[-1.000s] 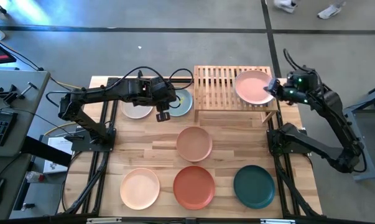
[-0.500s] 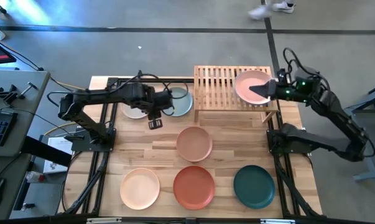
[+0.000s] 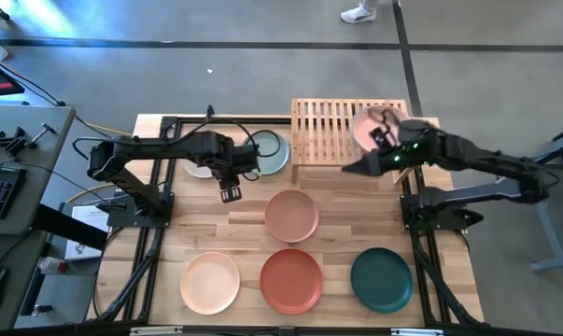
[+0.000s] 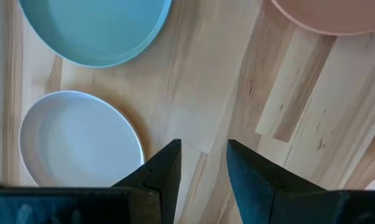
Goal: Place and stack plates onto a shelf
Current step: Stack the green plate on top of the pink plate on the shelf
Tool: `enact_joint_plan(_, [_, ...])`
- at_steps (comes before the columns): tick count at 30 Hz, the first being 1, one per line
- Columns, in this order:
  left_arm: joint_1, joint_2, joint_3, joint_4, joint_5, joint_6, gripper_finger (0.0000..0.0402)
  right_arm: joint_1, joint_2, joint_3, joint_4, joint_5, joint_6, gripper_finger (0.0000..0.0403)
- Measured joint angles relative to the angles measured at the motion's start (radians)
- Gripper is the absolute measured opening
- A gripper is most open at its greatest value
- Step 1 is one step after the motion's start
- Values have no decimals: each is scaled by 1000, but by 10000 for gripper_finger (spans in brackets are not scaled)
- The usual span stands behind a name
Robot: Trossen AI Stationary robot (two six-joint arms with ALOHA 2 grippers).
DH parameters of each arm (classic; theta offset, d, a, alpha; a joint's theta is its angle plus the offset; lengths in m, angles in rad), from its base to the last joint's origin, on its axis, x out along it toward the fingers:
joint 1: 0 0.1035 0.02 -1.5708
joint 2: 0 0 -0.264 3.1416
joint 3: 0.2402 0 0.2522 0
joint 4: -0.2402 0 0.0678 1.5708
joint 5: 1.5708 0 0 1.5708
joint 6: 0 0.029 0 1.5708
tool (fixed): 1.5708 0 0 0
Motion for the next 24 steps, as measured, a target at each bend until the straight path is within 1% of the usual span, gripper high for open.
enact_joint_plan(7, [0,0,0,6,0,-5,115,222,84,0,-2,50,16,99])
enact_joint_plan(12, [0,0,0,37,0,-5,115,351,138,0,-12,68,51,99])
enact_joint_plan(20, [0,0,0,94,0,-5,115,488,228,0,-48,67,63,99])
enact_joint_plan(24, [0,0,0,130,0,-11,115,533,268,0,-81,39,69,99])
